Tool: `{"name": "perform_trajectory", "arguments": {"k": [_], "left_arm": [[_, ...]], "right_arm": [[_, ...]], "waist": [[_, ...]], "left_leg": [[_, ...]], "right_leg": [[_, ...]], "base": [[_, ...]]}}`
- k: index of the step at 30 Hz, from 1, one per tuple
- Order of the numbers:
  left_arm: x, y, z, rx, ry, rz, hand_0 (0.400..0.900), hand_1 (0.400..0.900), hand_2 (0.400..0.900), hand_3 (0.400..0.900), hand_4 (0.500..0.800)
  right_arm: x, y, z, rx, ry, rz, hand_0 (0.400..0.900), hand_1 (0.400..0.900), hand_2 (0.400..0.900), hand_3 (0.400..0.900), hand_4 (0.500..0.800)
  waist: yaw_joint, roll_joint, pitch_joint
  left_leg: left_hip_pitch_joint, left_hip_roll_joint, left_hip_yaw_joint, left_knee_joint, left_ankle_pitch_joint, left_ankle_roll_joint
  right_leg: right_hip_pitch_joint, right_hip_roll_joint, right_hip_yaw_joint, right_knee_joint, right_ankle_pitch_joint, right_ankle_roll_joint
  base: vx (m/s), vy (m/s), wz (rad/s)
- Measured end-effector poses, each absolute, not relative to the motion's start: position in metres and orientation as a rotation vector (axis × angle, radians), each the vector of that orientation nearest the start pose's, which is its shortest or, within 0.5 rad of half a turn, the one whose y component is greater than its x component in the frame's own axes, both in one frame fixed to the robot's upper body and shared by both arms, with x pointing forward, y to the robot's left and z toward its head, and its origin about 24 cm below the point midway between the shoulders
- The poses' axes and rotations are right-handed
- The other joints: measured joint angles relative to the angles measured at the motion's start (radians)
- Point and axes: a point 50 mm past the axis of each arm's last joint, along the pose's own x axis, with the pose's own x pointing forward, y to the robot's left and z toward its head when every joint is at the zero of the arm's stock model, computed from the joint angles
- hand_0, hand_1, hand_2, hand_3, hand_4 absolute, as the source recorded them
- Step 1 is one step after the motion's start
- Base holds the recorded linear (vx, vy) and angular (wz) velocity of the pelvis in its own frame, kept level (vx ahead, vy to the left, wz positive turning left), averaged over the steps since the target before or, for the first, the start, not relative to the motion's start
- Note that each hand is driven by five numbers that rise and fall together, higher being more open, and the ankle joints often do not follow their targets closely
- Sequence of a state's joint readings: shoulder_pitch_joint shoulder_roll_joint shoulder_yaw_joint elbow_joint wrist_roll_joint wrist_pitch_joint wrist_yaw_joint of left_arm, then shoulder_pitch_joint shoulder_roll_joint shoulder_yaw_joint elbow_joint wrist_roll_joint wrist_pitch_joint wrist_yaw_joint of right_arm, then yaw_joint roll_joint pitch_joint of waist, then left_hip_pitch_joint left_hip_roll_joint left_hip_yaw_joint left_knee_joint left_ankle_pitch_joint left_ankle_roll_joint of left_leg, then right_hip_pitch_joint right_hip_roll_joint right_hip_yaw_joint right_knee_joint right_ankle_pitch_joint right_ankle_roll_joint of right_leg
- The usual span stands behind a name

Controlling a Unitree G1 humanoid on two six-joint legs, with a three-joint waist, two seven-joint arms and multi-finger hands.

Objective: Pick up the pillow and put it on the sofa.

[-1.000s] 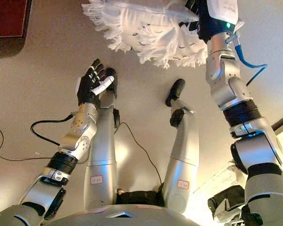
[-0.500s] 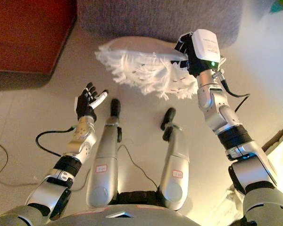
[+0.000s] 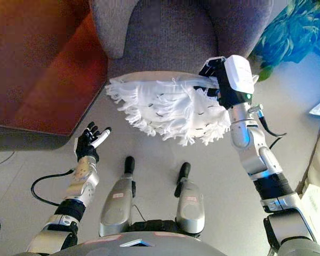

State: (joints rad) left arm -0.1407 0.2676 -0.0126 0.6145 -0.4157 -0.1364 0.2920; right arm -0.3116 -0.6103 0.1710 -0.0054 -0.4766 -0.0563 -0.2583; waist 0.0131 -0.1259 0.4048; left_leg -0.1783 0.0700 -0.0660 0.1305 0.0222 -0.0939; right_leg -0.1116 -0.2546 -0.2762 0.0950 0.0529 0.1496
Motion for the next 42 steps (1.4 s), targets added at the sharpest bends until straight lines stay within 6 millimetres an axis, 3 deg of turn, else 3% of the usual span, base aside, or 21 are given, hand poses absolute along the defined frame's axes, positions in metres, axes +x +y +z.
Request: {"name": "perform_trajectory", "arguments": {"k": [4, 11, 21, 26, 29, 30, 31, 36, 39, 42], "left_arm": [[0.236, 0.238, -0.050, -0.079, 0.388, 0.434, 0.900, 0.900, 0.900, 0.900, 0.800], [0.209, 0.233, -0.073, -0.087, 0.493, 0.412, 0.900, 0.900, 0.900, 0.900, 0.800], [0.197, 0.233, -0.079, -0.088, 0.527, 0.385, 0.900, 0.900, 0.900, 0.900, 0.800], [0.188, 0.231, -0.084, -0.073, 0.552, 0.356, 0.900, 0.900, 0.900, 0.900, 0.800], [0.192, 0.225, -0.081, -0.071, 0.539, 0.293, 0.900, 0.900, 0.900, 0.900, 0.800], [0.194, 0.223, -0.080, -0.075, 0.534, 0.283, 0.900, 0.900, 0.900, 0.900, 0.800], [0.194, 0.222, -0.081, -0.074, 0.535, 0.274, 0.900, 0.900, 0.900, 0.900, 0.800], [0.201, 0.228, -0.074, -0.043, 0.505, 0.234, 0.900, 0.900, 0.900, 0.900, 0.800], [0.206, 0.232, -0.069, -0.026, 0.485, 0.231, 0.900, 0.900, 0.900, 0.900, 0.800], [0.217, 0.228, -0.062, -0.026, 0.455, 0.208, 0.900, 0.900, 0.900, 0.900, 0.800]], "right_arm": [[0.294, -0.209, 0.166, -1.022, -0.539, -0.149, 0.400, 0.400, 0.400, 0.400, 0.500], [0.293, -0.211, 0.166, -0.981, -0.535, -0.149, 0.400, 0.400, 0.400, 0.400, 0.500], [0.307, -0.234, 0.135, -0.911, -0.334, -0.166, 0.400, 0.400, 0.400, 0.400, 0.500], [0.345, -0.260, 0.126, -0.993, -0.150, -0.192, 0.400, 0.400, 0.400, 0.400, 0.500], [0.376, -0.299, 0.161, -1.021, -0.007, -0.373, 0.400, 0.400, 0.400, 0.400, 0.500], [0.379, -0.312, 0.178, -0.996, 0.018, -0.449, 0.580, 0.580, 0.580, 0.580, 0.608], [0.380, -0.321, 0.192, -0.980, 0.014, -0.516, 0.900, 0.900, 0.900, 0.900, 0.800], [0.372, -0.352, 0.233, -0.915, 0.035, -0.690, 0.900, 0.900, 0.900, 0.900, 0.800], [0.374, -0.349, 0.252, -0.857, -0.019, -0.718, 0.900, 0.900, 0.900, 0.900, 0.800], [0.375, -0.347, 0.259, -0.836, -0.053, -0.728, 0.900, 0.900, 0.900, 0.900, 0.800]], "waist": [[-0.009, 0.000, -0.072], [-0.007, -0.004, -0.213], [0.024, -0.016, -0.227], [0.052, -0.014, -0.230], [0.097, 0.007, -0.229], [0.106, 0.017, -0.223], [0.127, 0.035, -0.212], [0.183, 0.079, -0.201], [0.186, 0.079, -0.200], [0.185, 0.079, -0.200]], "left_leg": [[0.064, 0.003, 0.012, -0.058, 0.003, -0.002], [0.131, 0.019, 0.022, -0.138, 0.011, -0.014], [0.127, 0.023, -0.009, -0.148, 0.019, -0.020], [0.081, 0.029, -0.036, -0.147, 0.033, -0.026], [0.012, 0.032, -0.043, -0.144, 0.053, -0.030], [-0.006, 0.033, -0.044, -0.147, 0.060, -0.029], [-0.015, 0.032, -0.052, -0.153, 0.069, -0.028], [-0.052, 0.027, -0.075, -0.157, 0.078, -0.027], [-0.057, 0.020, -0.082, -0.158, 0.078, -0.027], [-0.045, 0.017, -0.097, -0.158, 0.079, -0.025]], "right_leg": [[0.063, 0.007, -0.004, -0.062, 0.008, 0.006], [0.120, 0.032, -0.011, -0.131, 0.012, 0.007], [0.142, 0.040, -0.041, -0.153, 0.013, 0.006], [0.117, 0.051, -0.055, -0.166, 0.020, -0.001], [0.057, 0.054, -0.058, -0.176, 0.041, -0.009], [0.040, 0.055, -0.058, -0.181, 0.050, -0.010], [0.033, 0.053, -0.065, -0.181, 0.051, -0.010], [0.010, 0.052, -0.088, -0.181, 0.052, -0.009], [0.010, 0.053, -0.093, -0.181, 0.052, -0.008], [0.032, 0.051, -0.095, -0.182, 0.052, -0.008]], "base": [[0.09, 0.042, -0.04], [0.05, 0.008, 0.06], [0.05, -0.040, 0.14], [-0.01, -0.067, 0.13], [-0.08, -0.041, 0.14], [-0.05, -0.038, 0.15], [-0.01, -0.035, 0.15], [0.04, -0.022, 0.09], [0.05, -0.002, 0.12], [0.01, 0.002, 0.02]]}}
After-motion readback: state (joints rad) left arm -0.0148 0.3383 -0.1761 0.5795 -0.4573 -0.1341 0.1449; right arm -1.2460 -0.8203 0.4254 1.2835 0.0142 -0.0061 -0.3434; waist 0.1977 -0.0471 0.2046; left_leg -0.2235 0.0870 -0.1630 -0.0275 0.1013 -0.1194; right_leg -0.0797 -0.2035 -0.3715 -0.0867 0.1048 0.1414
